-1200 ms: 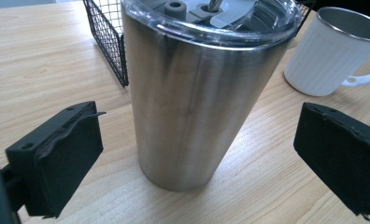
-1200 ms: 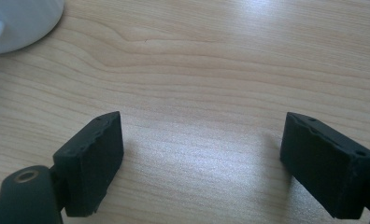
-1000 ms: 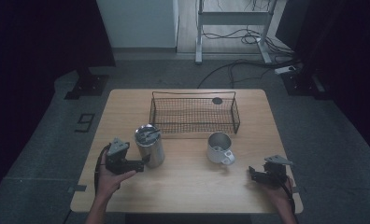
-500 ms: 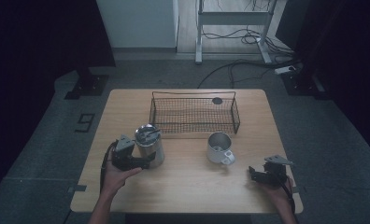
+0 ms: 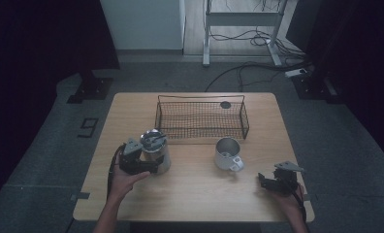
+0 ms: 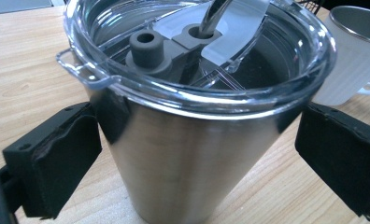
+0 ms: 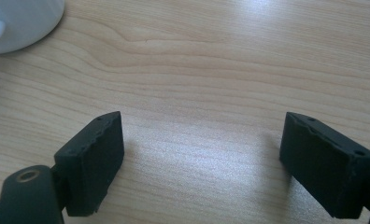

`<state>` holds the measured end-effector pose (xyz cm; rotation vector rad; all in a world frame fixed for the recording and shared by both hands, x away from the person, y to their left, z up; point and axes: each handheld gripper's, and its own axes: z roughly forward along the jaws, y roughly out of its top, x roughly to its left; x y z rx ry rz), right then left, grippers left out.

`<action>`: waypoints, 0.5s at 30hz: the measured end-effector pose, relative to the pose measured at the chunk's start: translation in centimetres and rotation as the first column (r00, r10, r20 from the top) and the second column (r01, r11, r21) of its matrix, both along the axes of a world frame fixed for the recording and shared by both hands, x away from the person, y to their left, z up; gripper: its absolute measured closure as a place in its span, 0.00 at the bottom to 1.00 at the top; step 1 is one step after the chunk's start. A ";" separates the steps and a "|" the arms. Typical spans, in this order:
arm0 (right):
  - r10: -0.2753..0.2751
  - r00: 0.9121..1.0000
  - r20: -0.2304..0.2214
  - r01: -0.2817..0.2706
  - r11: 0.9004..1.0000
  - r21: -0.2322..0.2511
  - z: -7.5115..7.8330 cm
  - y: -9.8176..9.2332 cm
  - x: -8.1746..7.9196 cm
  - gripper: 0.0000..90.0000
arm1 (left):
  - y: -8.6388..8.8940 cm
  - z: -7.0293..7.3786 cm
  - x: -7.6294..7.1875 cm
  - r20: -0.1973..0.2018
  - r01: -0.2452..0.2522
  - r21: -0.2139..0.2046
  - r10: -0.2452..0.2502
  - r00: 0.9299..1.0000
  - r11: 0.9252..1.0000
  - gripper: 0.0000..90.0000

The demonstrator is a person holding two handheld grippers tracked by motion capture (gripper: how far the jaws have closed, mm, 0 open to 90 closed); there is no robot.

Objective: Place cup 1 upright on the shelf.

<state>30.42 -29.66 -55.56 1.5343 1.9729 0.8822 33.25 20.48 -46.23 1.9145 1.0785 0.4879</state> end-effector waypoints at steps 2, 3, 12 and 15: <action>0.000 1.000 0.000 0.000 1.000 0.000 0.0 0.0 0.0 0.15 | 0.0 -0.1 0.1 -0.001 -0.002 -0.001 0.002 1.000 1.000 0.01; 0.000 1.000 0.000 0.000 1.000 0.000 0.0 0.0 0.0 0.15 | -0.1 -0.1 0.2 -0.001 -0.004 -0.001 0.004 1.000 1.000 0.01; 0.002 1.000 0.001 -0.002 1.000 0.002 0.0 0.0 0.0 0.16 | -0.6 -0.7 0.9 0.023 -0.011 0.018 0.011 1.000 1.000 0.01; 0.002 1.000 0.001 -0.002 1.000 0.002 0.0 0.0 0.0 0.16 | -0.8 -0.9 1.2 0.028 -0.018 0.022 0.017 0.999 1.000 0.01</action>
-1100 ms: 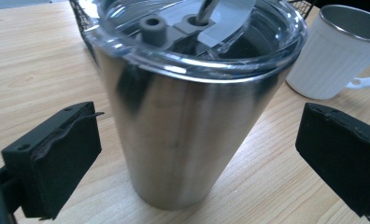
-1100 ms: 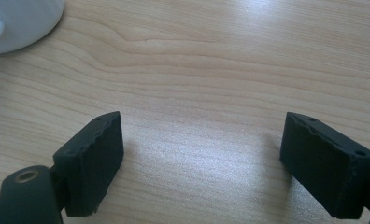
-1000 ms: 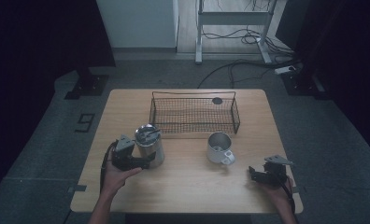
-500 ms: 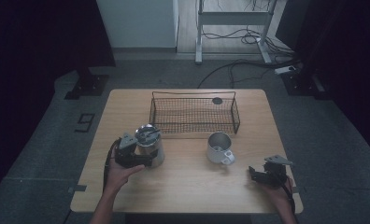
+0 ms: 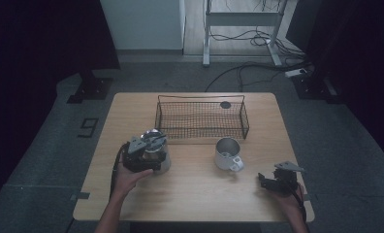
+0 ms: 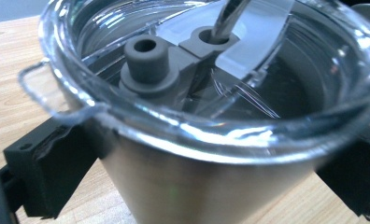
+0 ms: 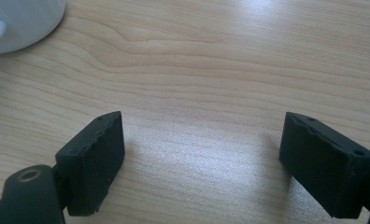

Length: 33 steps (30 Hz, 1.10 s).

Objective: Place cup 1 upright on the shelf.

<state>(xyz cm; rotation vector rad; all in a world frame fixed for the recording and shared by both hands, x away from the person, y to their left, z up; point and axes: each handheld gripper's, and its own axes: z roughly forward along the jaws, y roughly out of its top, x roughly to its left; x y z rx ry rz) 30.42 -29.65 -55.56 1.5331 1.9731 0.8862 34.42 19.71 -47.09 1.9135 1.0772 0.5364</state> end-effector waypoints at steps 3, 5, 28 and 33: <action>0.001 1.000 0.000 -0.001 1.000 0.001 0.0 0.0 0.0 0.16 | -0.3 -0.2 0.2 0.007 -0.009 0.010 0.008 1.000 1.000 0.01; 0.002 1.000 0.001 -0.002 1.000 0.001 0.0 0.0 0.0 0.16 | -0.5 -0.3 0.5 0.014 -0.017 0.000 0.017 1.000 1.000 0.01; 0.002 1.000 0.001 -0.002 1.000 0.002 0.0 0.0 0.0 0.17 | -0.9 -0.5 0.7 0.044 0.004 0.025 -0.005 0.999 1.000 0.05; 0.002 1.000 0.001 -0.002 1.000 0.002 0.0 0.0 0.0 0.17 | -0.6 0.3 0.0 0.061 0.016 0.000 -0.016 0.998 1.000 0.05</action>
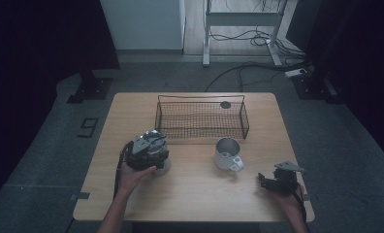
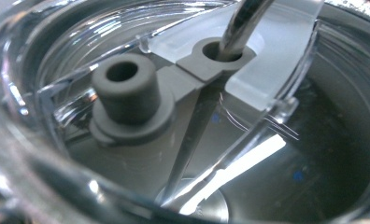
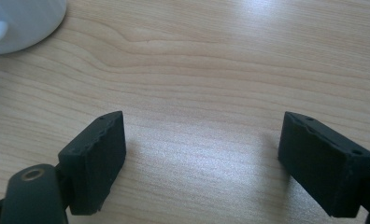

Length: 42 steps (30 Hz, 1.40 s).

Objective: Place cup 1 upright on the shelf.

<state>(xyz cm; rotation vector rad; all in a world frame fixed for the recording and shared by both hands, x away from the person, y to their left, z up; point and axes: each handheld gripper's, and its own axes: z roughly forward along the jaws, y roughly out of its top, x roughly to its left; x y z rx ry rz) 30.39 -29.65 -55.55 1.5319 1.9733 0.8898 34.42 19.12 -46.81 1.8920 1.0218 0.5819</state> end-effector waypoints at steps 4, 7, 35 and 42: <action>-0.003 1.000 0.000 0.003 1.000 0.000 0.0 0.0 0.0 0.17 | 0.2 1.0 -0.4 0.019 0.007 -0.004 -0.007 1.000 1.000 0.05; -0.007 1.000 0.001 0.007 1.000 -0.001 0.0 0.0 0.0 0.17 | 0.2 1.7 -0.6 0.019 0.004 -0.001 -0.004 1.000 1.000 0.05; -0.021 1.000 0.004 0.021 1.000 -0.004 0.0 0.2 -0.1 0.18 | -0.9 4.8 -0.7 0.025 0.045 -0.021 -0.045 0.999 0.999 0.05; -0.023 1.000 0.000 0.023 1.000 0.000 0.0 0.2 -0.1 0.17 | -1.0 5.5 -0.6 0.027 0.044 -0.032 -0.043 0.999 0.999 0.05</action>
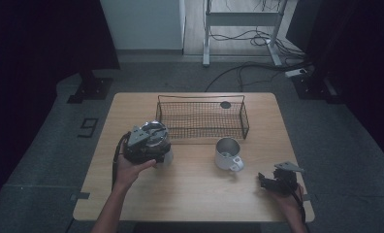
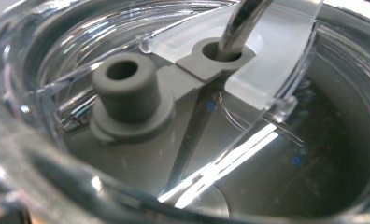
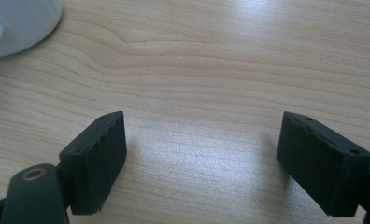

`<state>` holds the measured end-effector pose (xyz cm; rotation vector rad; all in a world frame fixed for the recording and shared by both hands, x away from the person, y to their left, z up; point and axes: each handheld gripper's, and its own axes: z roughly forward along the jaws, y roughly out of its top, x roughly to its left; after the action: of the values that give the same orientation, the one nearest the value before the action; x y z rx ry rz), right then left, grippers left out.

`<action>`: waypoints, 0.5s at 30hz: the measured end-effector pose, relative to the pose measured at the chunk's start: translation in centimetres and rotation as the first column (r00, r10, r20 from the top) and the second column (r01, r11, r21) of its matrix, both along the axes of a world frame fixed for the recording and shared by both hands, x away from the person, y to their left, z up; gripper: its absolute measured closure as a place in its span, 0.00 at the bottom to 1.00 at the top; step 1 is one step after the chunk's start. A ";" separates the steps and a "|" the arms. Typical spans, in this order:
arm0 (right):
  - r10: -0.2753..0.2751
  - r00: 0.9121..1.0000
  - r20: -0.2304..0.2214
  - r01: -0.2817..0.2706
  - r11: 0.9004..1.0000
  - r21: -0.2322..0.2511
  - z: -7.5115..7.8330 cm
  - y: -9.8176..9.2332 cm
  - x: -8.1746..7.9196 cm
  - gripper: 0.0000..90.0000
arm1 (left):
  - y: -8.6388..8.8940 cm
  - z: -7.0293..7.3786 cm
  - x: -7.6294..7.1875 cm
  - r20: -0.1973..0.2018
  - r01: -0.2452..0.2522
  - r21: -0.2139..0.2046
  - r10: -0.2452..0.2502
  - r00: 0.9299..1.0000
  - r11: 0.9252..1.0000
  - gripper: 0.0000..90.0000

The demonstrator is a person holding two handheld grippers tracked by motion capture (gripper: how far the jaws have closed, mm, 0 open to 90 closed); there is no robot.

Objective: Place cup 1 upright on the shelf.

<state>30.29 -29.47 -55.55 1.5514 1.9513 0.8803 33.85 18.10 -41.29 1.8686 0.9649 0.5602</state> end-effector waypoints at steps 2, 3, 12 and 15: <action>0.000 1.000 0.001 0.000 1.000 -0.001 0.0 0.0 0.0 0.17 | 0.0 0.1 0.0 -0.001 0.000 0.001 0.000 1.000 1.000 0.05; 0.000 1.000 0.000 0.000 1.000 0.000 0.0 0.0 0.0 0.17 | 0.0 0.2 0.1 0.000 -0.001 0.001 0.001 1.000 1.000 0.05; -0.001 1.000 0.000 0.001 1.000 0.001 0.0 0.0 0.0 0.17 | 0.1 1.3 0.4 -0.003 -0.002 -0.025 0.002 1.000 1.000 0.05; 0.000 1.000 0.000 0.000 1.000 0.001 0.0 0.0 0.0 0.17 | 0.1 1.4 0.5 -0.005 -0.004 -0.026 0.004 1.000 1.000 0.05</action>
<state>30.29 -29.47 -55.55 1.5521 1.9508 0.8815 34.38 18.22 -39.87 1.8462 0.9754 0.5432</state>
